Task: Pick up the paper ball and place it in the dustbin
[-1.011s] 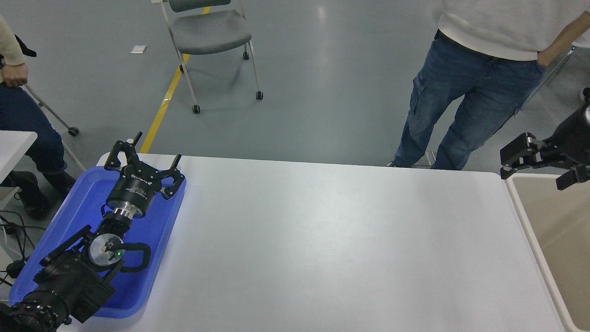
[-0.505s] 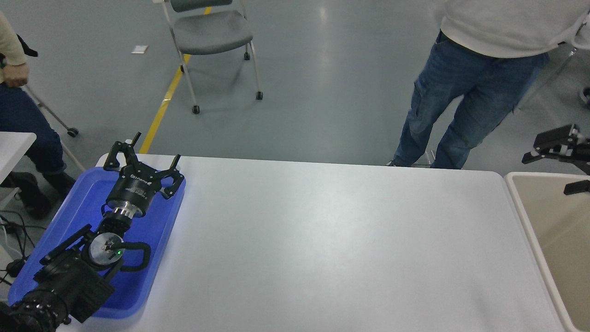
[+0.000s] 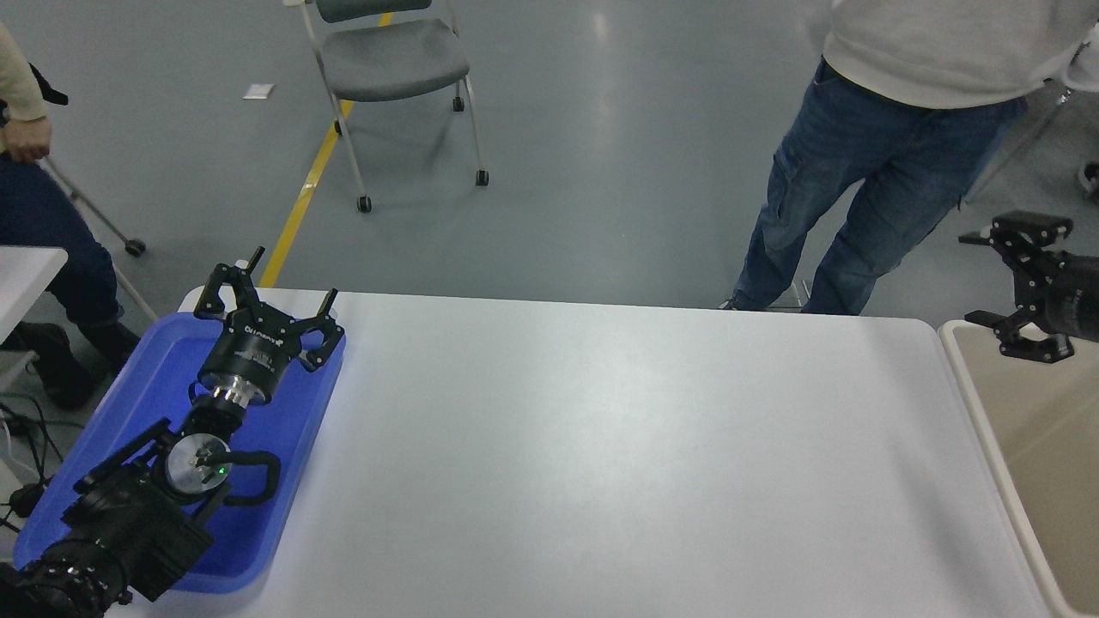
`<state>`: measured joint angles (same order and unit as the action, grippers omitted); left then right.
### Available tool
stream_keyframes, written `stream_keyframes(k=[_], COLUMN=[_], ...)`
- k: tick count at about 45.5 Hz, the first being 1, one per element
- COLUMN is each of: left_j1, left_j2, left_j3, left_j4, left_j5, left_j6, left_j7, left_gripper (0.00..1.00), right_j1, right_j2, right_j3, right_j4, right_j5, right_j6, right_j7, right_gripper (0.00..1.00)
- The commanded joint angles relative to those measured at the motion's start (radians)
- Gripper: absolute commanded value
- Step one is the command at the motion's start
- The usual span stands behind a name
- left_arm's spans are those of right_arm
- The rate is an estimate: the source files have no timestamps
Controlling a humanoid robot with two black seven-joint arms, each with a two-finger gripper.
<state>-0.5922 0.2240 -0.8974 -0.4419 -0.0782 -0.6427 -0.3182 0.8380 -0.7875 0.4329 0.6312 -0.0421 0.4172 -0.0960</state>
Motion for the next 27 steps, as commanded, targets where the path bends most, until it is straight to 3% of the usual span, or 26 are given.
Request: stream_keyframes(k=[1,5,13,27], left_j1=[0.000,0.000,0.000,0.000], left_j2=[0.000,0.000,0.000,0.000], left_j3=[0.000,0.000,0.000,0.000], left_j4=[0.000,0.000,0.000,0.000], left_j5=[0.000,0.000,0.000,0.000], left_j6=[0.000,0.000,0.000,0.000], left_j7=[0.001,-0.001,0.001,0.001], left_gripper=[1.00,1.00,1.00,1.00], right_j1=[-0.154,-0.166,-0.168,-0.201], right_j2=[0.175,0.243,0.336,0.458], right_j3=[0.372,0.411,0.494,0.532], right_j4=[-0.197,-0.257,-0.288,-0.235], right_j5=[0.031,0.031,0.033,0.033], right_j6=[-0.049,-0.072,-0.268,-0.241], right_j7=[0.016,0.016,0.045,0.076], right_gripper=[1.00,1.00,1.00,1.00])
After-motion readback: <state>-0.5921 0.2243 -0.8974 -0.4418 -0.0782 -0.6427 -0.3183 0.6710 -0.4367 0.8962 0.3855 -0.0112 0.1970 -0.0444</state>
